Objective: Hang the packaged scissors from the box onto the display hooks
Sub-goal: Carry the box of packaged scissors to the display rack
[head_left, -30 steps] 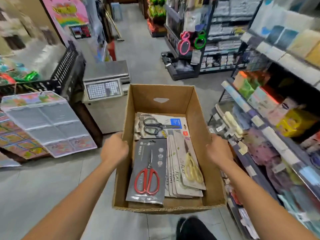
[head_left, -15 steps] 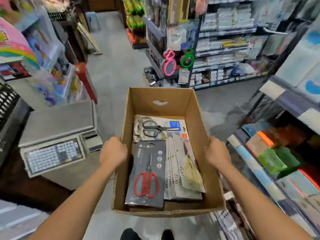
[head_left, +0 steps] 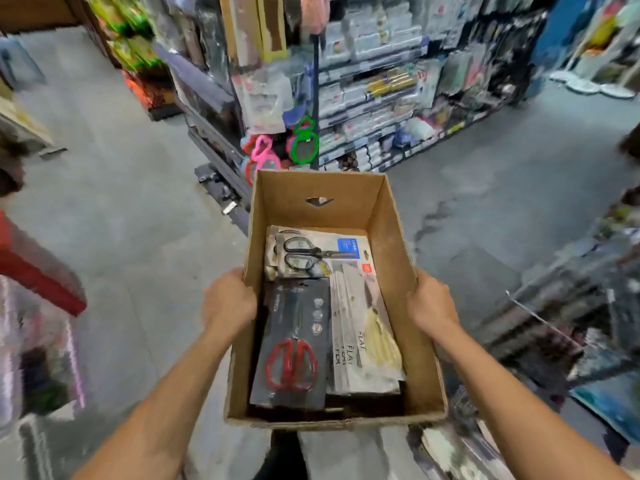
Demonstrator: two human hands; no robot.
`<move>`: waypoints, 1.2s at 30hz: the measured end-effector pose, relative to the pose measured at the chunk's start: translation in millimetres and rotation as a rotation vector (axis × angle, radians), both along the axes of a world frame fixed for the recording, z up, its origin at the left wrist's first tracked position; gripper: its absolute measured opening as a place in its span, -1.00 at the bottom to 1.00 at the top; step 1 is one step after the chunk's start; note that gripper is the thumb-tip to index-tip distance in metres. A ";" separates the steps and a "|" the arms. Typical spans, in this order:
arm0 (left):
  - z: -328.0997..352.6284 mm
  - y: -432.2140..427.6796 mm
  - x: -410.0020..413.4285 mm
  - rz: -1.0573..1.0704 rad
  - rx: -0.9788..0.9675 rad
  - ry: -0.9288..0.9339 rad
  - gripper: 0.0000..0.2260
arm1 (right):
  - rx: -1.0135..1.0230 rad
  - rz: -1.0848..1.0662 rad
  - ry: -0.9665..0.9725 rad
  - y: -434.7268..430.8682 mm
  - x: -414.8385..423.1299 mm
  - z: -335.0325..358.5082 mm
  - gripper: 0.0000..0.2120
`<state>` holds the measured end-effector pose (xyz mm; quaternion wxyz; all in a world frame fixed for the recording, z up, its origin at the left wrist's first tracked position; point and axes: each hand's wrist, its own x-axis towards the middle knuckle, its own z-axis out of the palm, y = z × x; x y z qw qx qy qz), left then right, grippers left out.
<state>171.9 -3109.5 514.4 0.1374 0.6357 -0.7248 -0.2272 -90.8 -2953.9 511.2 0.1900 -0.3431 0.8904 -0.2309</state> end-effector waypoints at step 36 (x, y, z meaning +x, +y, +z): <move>-6.4 -510.6 -932.2 -0.647 0.085 -0.025 -0.78 | 0.080 -0.715 0.100 -385.0 -778.8 -8.8 -0.81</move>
